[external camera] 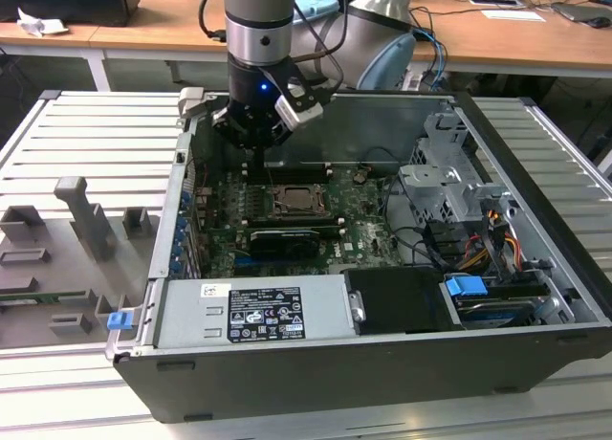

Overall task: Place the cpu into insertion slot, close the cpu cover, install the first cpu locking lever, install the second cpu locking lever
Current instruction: 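Install the first cpu locking lever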

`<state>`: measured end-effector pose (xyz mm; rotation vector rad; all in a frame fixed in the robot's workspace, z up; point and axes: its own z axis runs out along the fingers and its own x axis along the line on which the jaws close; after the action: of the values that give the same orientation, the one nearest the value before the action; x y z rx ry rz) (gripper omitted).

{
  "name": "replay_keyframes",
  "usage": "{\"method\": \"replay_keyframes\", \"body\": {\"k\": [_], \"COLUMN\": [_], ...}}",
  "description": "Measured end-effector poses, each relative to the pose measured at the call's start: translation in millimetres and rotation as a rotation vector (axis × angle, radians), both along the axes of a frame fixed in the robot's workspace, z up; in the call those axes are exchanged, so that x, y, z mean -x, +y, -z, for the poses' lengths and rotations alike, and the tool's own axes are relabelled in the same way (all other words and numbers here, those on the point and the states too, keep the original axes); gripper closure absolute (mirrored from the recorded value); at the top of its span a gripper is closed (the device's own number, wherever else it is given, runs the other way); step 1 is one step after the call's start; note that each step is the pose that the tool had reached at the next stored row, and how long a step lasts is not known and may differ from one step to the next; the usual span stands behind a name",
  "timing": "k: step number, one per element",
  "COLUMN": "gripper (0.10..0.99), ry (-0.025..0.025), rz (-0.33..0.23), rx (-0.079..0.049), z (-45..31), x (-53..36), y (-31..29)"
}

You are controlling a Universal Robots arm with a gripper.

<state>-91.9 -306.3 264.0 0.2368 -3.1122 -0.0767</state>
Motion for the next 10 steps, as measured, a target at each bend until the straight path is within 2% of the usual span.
{"method": "replay_keyframes", "body": {"k": [4, 6, 8, 10], "gripper": [0.98, 0.98, 0.98, 0.98], "ry": [0.0001, 0.0001, 0.0, 0.0001], "rz": [0.023, 0.025, 0.03, 0.032], "rx": [0.0, 0.0, 0.0, 0.0], "z": [0.9, 1.1, 1.9, 2.0], "x": [0.2, 0.5, 0.8, 0.8], "y": [2.1, 4.2, 9.4, 10.2]}}
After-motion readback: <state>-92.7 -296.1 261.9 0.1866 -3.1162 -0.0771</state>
